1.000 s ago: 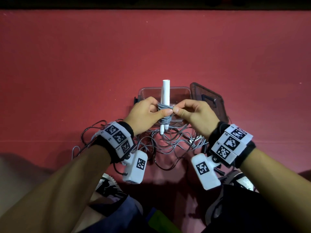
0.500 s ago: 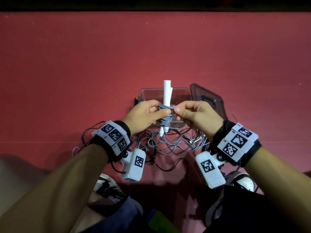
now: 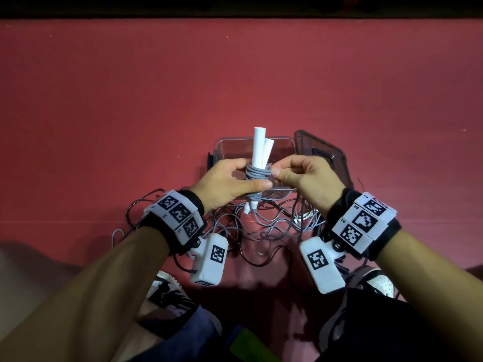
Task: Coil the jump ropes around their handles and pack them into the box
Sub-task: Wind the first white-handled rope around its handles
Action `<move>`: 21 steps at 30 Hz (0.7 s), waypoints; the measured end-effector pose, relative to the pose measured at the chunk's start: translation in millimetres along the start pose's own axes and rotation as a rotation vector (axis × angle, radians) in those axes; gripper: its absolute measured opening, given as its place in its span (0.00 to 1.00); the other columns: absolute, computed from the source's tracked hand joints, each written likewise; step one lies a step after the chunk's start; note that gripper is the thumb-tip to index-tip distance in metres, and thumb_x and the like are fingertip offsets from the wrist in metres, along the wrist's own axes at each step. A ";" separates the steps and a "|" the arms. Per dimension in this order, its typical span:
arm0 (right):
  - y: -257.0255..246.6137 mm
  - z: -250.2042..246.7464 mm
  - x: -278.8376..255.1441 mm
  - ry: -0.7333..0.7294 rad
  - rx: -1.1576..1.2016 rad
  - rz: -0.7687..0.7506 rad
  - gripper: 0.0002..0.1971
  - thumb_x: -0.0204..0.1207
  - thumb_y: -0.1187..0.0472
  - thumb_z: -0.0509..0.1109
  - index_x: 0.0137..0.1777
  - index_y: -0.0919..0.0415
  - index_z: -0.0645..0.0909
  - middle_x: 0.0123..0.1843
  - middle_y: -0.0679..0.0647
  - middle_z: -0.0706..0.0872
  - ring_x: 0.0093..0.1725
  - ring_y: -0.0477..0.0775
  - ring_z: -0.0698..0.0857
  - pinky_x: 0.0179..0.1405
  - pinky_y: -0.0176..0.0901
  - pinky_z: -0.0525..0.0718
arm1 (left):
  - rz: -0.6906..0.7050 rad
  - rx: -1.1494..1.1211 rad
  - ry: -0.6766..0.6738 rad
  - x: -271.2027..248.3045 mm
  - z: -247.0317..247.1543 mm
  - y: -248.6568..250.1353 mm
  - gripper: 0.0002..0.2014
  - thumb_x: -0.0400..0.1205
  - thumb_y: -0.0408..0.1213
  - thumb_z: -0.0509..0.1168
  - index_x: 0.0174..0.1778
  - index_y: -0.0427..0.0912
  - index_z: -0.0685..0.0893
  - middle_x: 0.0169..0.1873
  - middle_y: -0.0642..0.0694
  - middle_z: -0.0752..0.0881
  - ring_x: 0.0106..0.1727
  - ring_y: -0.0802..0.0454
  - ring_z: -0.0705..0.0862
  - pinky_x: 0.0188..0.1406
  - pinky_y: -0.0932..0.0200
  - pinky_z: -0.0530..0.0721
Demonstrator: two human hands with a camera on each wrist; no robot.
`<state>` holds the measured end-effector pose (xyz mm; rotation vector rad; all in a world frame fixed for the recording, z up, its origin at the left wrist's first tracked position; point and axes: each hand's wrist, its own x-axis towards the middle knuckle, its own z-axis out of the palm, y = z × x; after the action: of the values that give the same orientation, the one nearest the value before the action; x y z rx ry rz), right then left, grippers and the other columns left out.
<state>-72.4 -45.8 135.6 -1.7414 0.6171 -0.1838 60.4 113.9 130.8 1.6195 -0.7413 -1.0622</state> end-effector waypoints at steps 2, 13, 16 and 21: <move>0.6 0.3 -0.3 -0.012 -0.037 -0.014 0.04 0.79 0.62 0.76 0.49 0.61 0.90 0.42 0.59 0.92 0.42 0.50 0.88 0.57 0.53 0.87 | 0.013 0.019 0.021 0.2 0.2 -0.9 0.19 0.76 0.44 0.78 0.64 0.48 0.88 0.56 0.52 0.93 0.59 0.54 0.91 0.72 0.44 0.82; -4.9 -1.6 -0.4 -0.072 -0.150 -0.073 0.09 0.85 0.65 0.67 0.52 0.61 0.90 0.38 0.49 0.87 0.42 0.47 0.82 0.54 0.47 0.82 | -0.007 -0.098 0.011 2.0 -4.3 -0.5 0.17 0.81 0.29 0.72 0.66 0.36 0.84 0.58 0.38 0.91 0.58 0.47 0.91 0.68 0.50 0.84; -3.3 -1.4 -0.6 -0.082 -0.101 -0.051 0.07 0.84 0.64 0.70 0.48 0.58 0.90 0.37 0.50 0.88 0.42 0.52 0.81 0.54 0.55 0.82 | -0.022 -0.165 0.075 2.9 -4.8 -3.6 0.16 0.81 0.24 0.71 0.63 0.35 0.78 0.57 0.32 0.90 0.55 0.44 0.90 0.66 0.47 0.85; -2.7 -0.5 -1.4 -0.089 -0.053 -0.015 0.06 0.82 0.61 0.71 0.46 0.57 0.89 0.41 0.58 0.92 0.42 0.60 0.81 0.54 0.72 0.83 | -0.050 -0.240 0.081 3.7 -1.8 -4.0 0.14 0.76 0.33 0.72 0.55 0.39 0.78 0.48 0.41 0.92 0.50 0.47 0.90 0.63 0.48 0.85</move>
<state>-73.0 -45.1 138.6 -1.7952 0.5488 -0.1011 63.4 112.6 126.1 1.4714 -0.5016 -1.0710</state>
